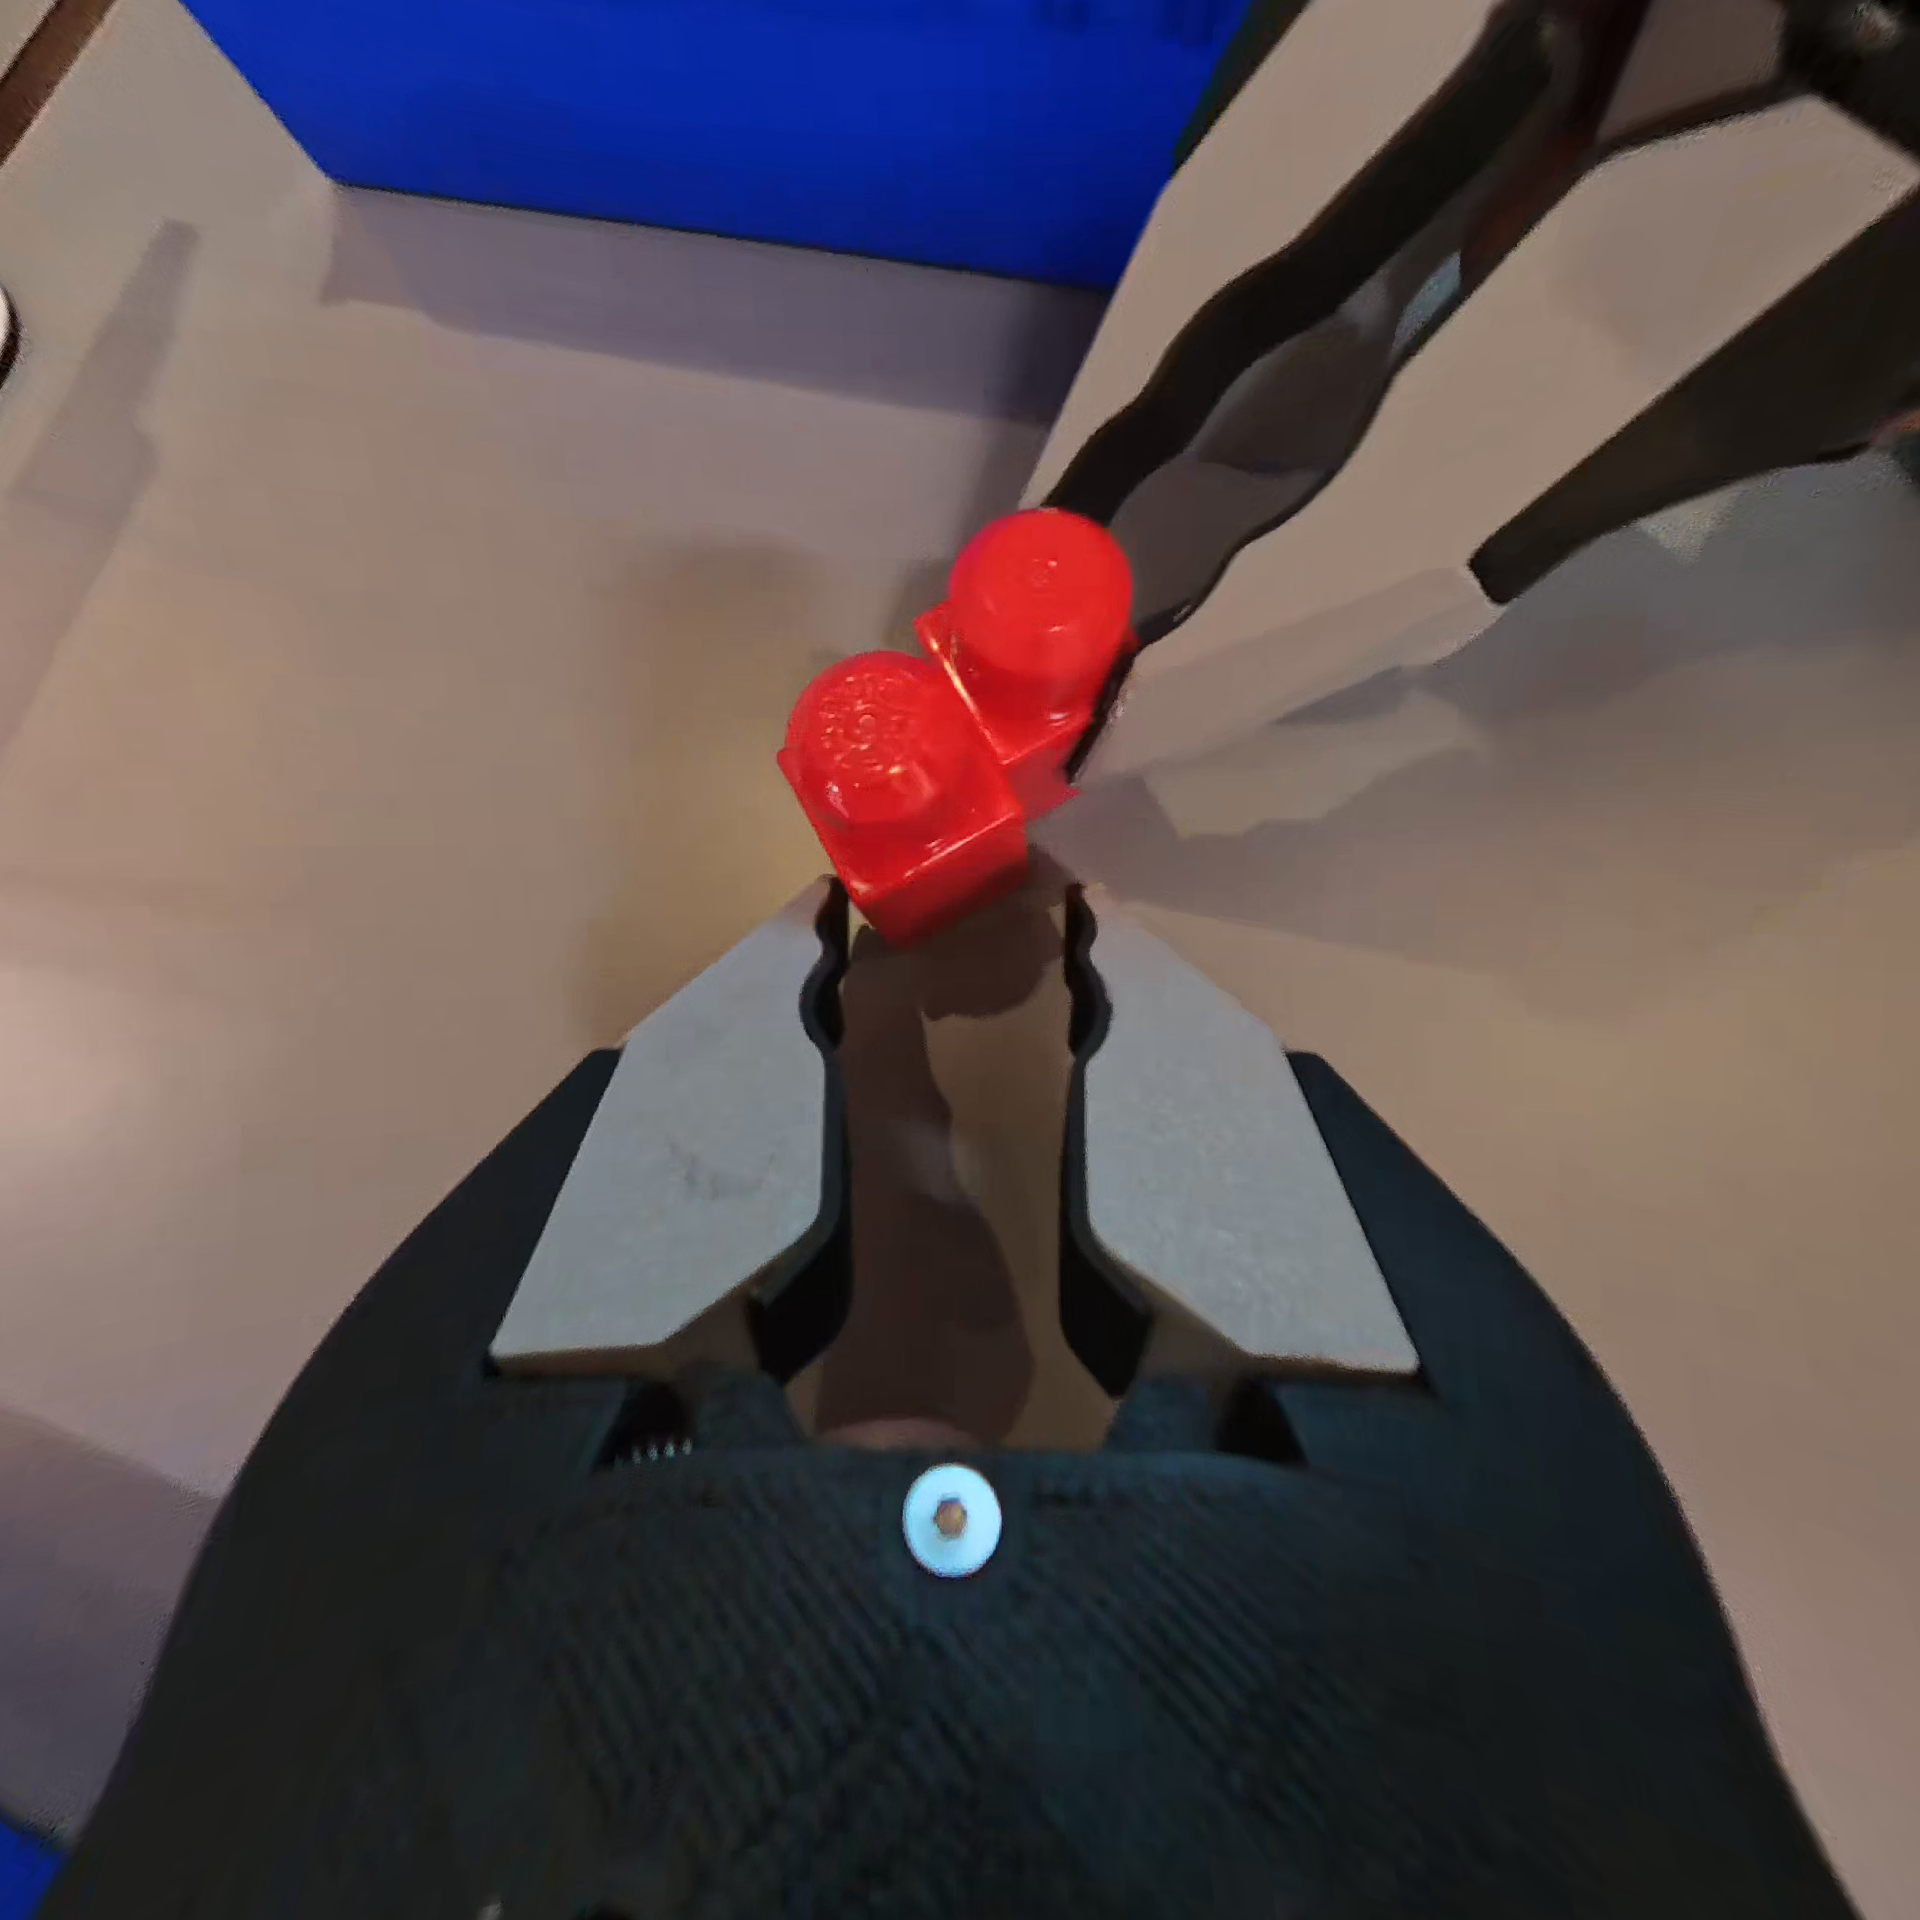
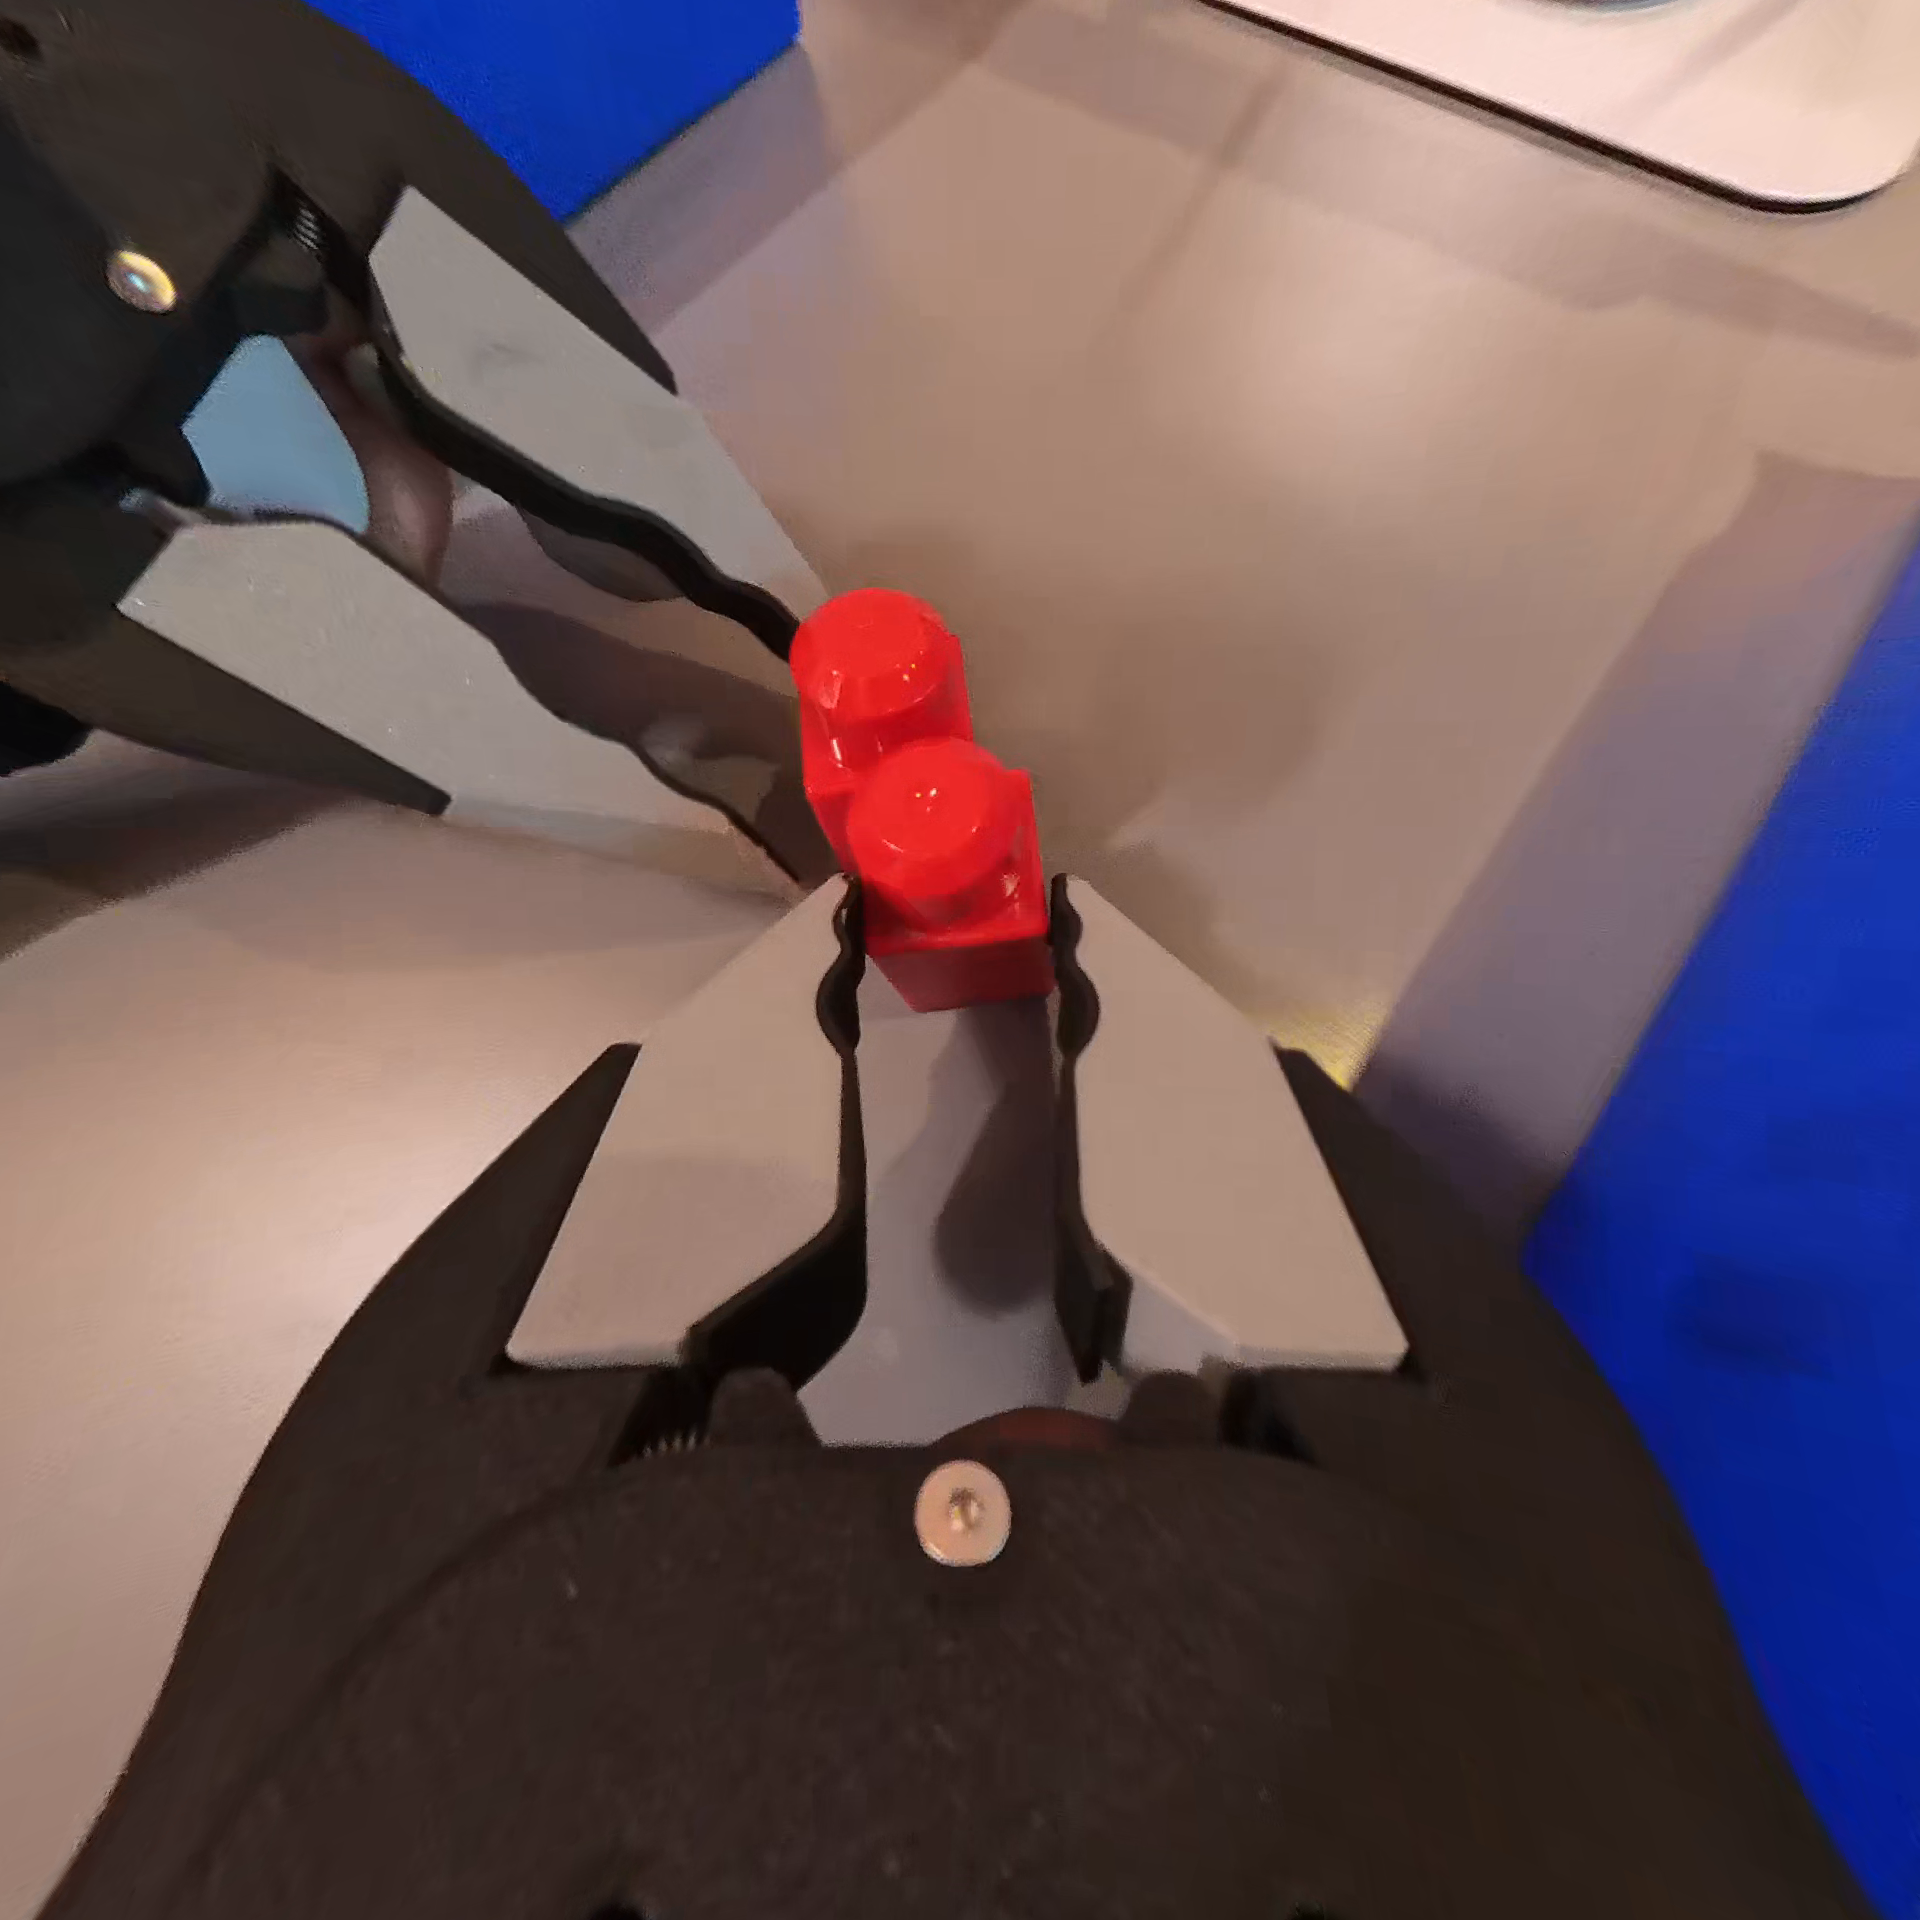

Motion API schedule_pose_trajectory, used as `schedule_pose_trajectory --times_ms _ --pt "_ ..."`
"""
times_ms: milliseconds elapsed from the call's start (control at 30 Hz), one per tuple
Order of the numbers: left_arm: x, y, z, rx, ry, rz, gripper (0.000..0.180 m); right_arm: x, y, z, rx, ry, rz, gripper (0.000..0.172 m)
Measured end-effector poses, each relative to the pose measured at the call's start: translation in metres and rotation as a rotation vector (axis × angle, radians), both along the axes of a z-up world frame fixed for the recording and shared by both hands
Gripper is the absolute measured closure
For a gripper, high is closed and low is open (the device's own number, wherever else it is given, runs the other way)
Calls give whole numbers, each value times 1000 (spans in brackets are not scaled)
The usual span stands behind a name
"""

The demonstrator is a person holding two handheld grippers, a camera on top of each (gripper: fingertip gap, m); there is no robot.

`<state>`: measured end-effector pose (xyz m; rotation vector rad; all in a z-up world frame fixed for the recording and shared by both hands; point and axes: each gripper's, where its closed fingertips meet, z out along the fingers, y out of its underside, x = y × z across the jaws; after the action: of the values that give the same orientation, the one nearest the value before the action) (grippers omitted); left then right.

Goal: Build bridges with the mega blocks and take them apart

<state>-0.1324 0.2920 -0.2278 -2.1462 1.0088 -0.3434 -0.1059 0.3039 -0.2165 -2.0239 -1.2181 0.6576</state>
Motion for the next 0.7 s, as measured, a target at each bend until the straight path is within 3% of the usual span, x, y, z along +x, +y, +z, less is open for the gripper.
schedule_pose_trajectory --times_ms 133,367,533,700 --pt "-15 -16 0 -38 -13 74 126 -22 -6 1 -11 -2 98 139" --pt "-36 -43 1 -46 -31 313 125 -59 -16 1 -15 -28 311 135" --pt "-47 -44 1 -48 -112 384 133 -60 -24 17 16 55 399 137" --pt "-61 -27 -5 10 1 427 135 -52 -21 26 -25 144 385 136"
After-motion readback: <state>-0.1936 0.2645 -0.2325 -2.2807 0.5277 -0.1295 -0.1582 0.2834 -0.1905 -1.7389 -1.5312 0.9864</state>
